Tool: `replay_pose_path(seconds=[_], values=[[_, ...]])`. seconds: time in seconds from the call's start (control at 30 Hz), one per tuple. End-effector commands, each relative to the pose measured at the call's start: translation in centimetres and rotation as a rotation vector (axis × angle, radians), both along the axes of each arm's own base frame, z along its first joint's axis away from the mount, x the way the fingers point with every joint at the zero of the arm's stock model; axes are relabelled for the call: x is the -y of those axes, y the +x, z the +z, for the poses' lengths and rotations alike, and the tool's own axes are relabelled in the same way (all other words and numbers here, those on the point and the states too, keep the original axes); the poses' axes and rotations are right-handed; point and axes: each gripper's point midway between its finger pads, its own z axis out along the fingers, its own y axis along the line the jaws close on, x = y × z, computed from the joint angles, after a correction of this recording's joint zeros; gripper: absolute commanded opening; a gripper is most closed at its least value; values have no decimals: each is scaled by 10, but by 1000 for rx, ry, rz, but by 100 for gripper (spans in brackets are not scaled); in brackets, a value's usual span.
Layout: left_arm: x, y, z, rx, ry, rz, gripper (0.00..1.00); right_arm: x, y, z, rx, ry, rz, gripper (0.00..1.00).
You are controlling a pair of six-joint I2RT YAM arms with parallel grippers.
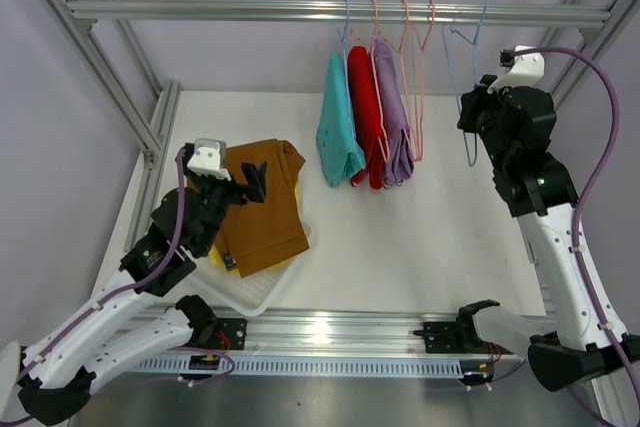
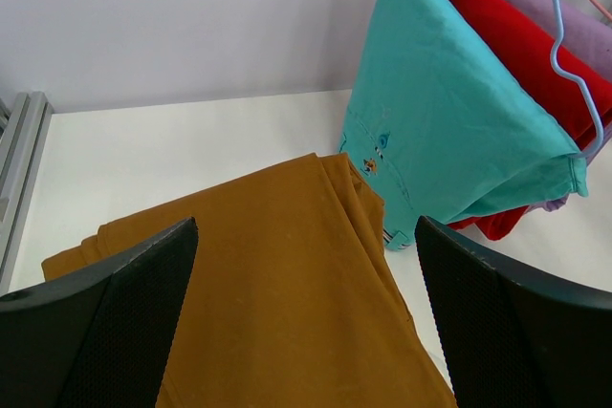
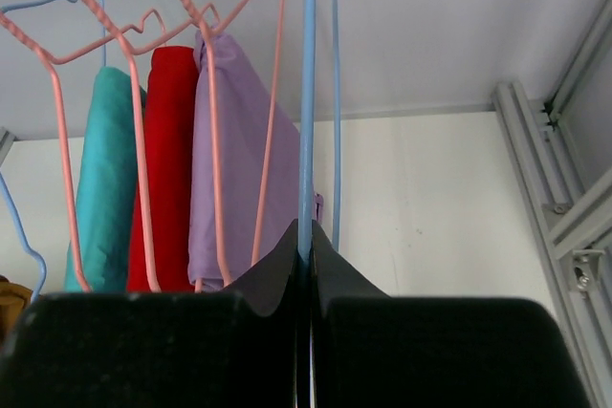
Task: Remove the trousers from the hanger
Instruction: Place the hanger at the clothesline.
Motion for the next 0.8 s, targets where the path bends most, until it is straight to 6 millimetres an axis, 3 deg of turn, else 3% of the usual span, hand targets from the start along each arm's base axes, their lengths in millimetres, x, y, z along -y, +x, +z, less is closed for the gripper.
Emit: replay_pose_path(seconds=[0.0,0.33,0.77], values=[[-4,4,5,22,-3,22,99,-11,19,26,82,65,54,0],[-5,3,7,31,-1,26,99,-27,62,10,41,106,105,0],[-5,2,8,29,0,19,99,-66,42,-48,-31,114,189,0]])
